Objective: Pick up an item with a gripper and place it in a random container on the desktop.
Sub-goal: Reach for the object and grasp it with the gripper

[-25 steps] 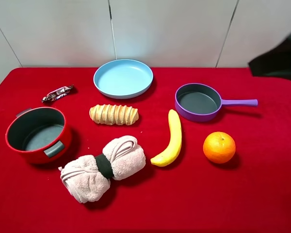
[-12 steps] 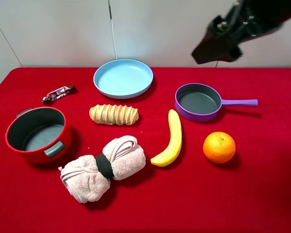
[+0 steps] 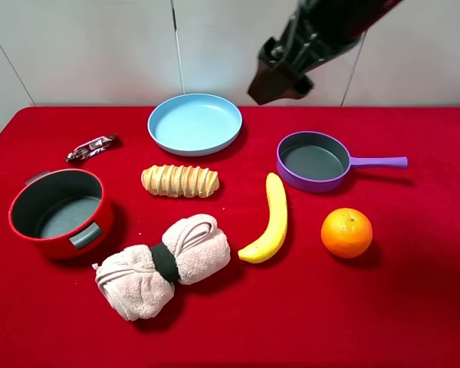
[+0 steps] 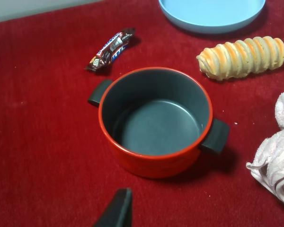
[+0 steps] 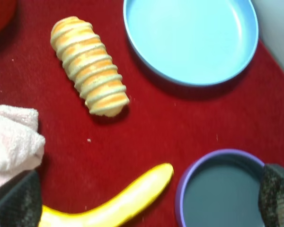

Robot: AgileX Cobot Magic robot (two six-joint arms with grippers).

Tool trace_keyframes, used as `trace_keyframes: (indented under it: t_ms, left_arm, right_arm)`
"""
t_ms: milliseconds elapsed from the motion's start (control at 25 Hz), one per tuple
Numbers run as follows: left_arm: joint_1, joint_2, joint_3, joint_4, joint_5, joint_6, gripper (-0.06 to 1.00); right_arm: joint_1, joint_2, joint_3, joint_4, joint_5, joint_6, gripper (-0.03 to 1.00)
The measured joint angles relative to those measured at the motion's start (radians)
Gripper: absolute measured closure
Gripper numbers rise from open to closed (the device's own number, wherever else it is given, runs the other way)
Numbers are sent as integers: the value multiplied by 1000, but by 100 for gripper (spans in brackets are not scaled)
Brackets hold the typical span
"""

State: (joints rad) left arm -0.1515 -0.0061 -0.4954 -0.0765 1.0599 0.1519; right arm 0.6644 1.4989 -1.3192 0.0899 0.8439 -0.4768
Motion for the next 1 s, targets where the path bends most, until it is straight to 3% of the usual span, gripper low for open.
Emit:
trace_keyframes:
  t_ms: [560,1000]
  left_arm:
    - [0,0,0,0,0,0,-4]
    - [0,0,0,0,0,0,-4]
  right_arm:
    - [16,195,-108,34,-24,-120,27]
    - [88,321,-149,58,-50,-192,27]
